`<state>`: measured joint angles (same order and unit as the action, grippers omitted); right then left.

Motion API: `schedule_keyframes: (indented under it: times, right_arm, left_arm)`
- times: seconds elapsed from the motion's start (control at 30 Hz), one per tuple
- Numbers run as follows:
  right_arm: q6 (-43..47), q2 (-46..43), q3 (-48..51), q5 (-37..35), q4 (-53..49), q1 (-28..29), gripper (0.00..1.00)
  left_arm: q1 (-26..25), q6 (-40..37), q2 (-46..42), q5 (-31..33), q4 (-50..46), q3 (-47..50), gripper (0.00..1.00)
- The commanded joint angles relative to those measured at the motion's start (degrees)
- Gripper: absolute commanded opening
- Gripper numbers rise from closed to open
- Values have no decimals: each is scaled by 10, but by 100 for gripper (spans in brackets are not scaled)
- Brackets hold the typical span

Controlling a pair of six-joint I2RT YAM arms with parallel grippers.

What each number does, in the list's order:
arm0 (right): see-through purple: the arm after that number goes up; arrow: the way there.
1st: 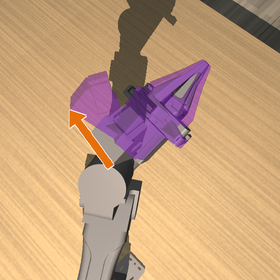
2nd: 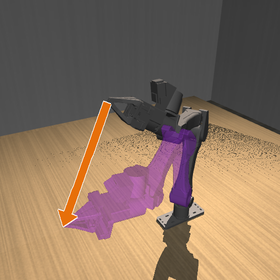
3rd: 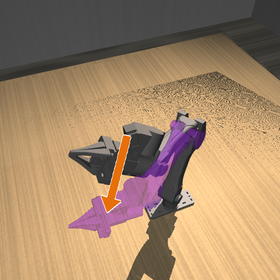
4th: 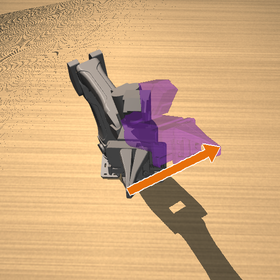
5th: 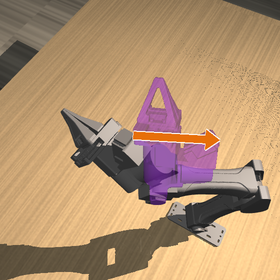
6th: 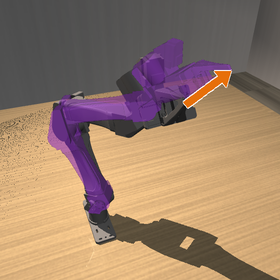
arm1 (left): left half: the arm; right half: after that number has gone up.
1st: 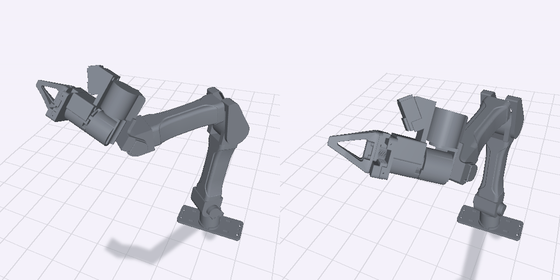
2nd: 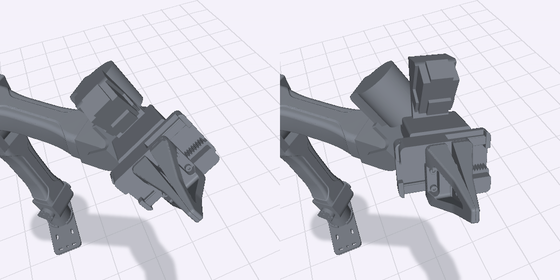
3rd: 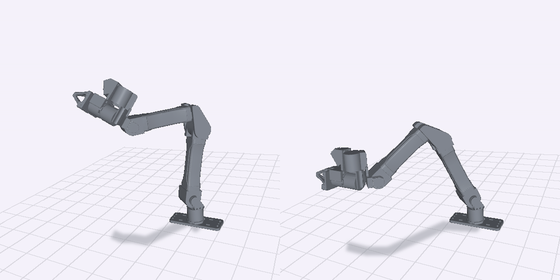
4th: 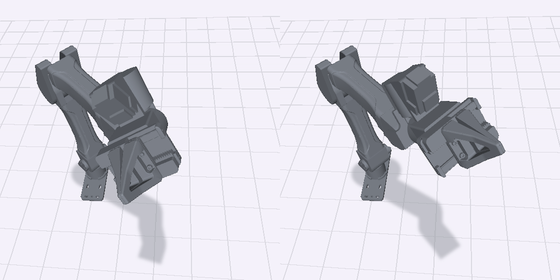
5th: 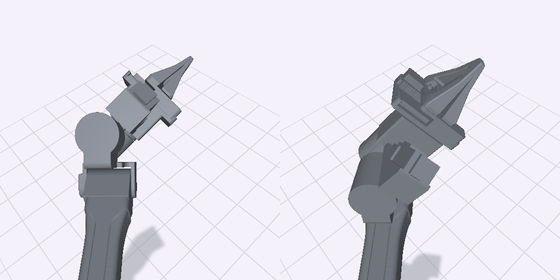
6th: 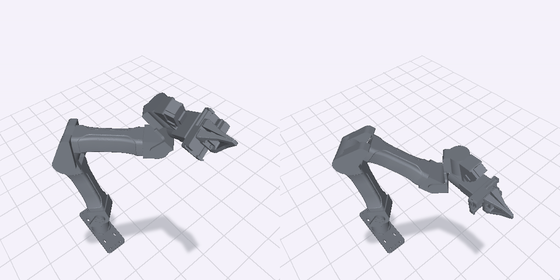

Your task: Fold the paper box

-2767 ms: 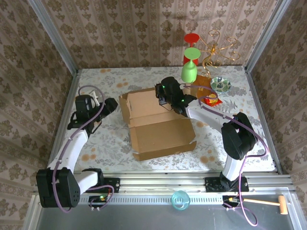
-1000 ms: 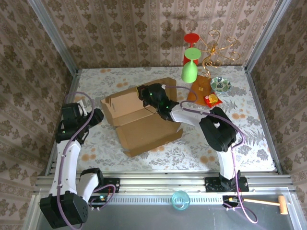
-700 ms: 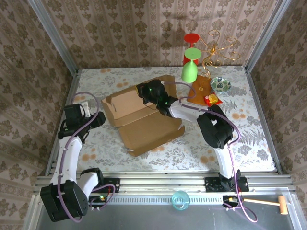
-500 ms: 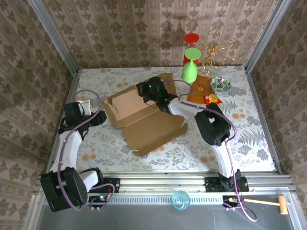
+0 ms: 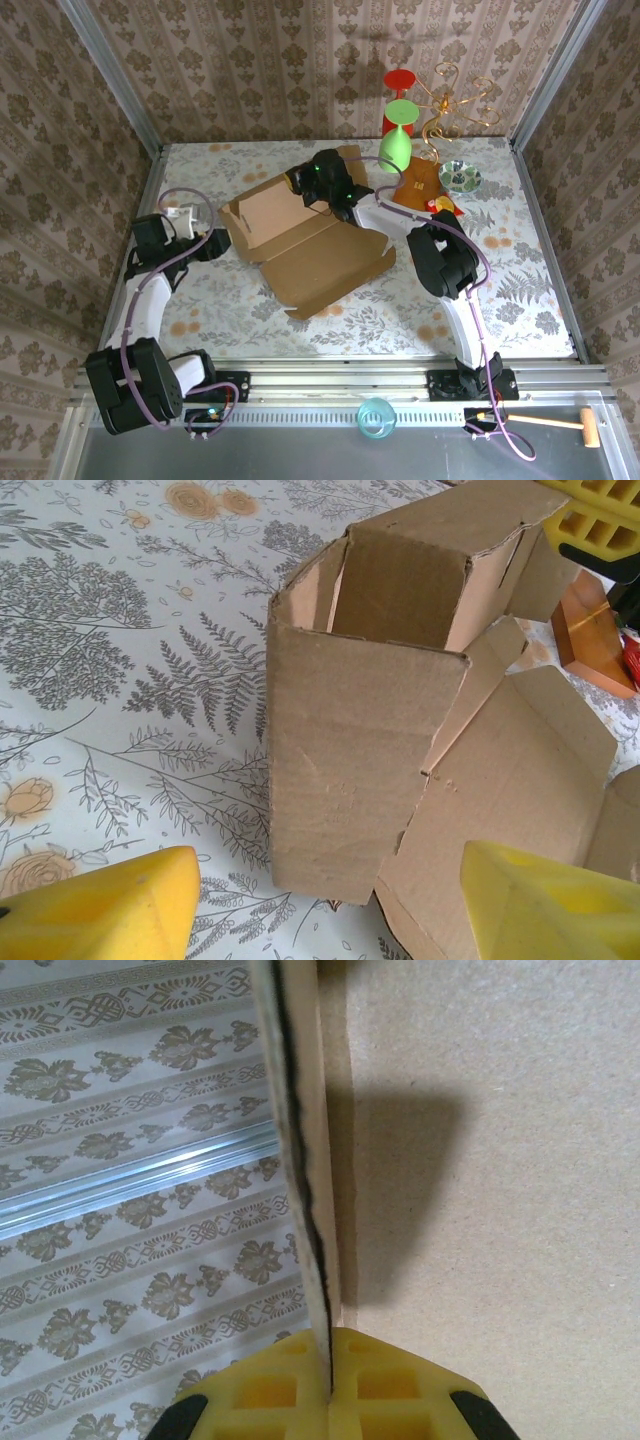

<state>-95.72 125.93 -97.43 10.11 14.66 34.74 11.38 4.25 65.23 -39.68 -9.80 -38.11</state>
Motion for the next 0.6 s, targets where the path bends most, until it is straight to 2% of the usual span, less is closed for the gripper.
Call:
schedule_keyframes:
  times: [0.0, 0.33, 0.57]
  right_arm:
    - [10, 16, -25, 19, -3, -1, 0]
    - [7, 22, 5, 47, 90, -3, 0]
    - [-9, 45, -55, 44, 104, -4, 0]
  left_arm:
    - [6, 5, 16, -33, 37, -12, 71]
    - [5, 30, 34, -59, 101, -1, 68]
    - [7, 43, 1, -16, 101, 2, 68]
